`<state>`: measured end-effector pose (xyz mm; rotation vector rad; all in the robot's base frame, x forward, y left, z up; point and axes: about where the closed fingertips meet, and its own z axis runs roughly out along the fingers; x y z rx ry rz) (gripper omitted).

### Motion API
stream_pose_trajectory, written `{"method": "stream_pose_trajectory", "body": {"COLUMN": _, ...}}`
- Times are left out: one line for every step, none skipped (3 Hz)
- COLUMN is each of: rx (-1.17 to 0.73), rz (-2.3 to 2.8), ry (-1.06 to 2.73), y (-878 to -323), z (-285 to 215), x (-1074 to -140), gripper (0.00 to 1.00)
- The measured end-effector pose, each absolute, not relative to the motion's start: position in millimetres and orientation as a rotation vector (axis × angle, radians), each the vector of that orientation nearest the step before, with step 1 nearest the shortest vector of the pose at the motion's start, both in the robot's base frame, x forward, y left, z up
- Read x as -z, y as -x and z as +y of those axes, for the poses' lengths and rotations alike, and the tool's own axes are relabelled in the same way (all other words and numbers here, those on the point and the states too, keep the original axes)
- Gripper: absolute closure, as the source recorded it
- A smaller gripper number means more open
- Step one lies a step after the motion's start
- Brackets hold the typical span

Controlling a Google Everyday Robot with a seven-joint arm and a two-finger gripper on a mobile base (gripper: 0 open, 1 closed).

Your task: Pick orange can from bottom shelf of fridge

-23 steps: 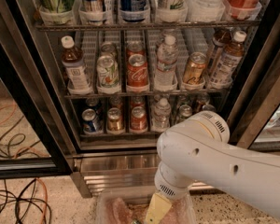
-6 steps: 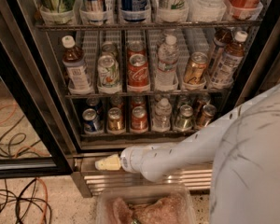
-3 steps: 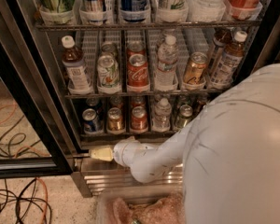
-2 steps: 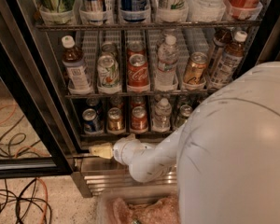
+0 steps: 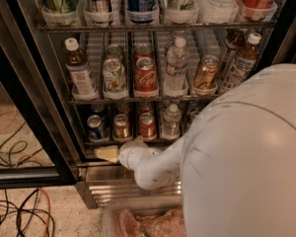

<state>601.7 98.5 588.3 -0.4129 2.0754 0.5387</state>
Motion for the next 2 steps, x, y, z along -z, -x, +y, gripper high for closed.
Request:
{"method": "stream_pose_trajectory", "body": {"rx": -0.518, "rz": 2.060, "ry": 0.402, "y": -612, "z": 96, "x": -590, "gripper": 0.06}}
{"method": "stream_pose_trajectory", "body": {"rx": -0.501, "rz": 2.050, "ry": 0.392, "y": -622, "z": 94, "x": -590, "gripper": 0.11}}
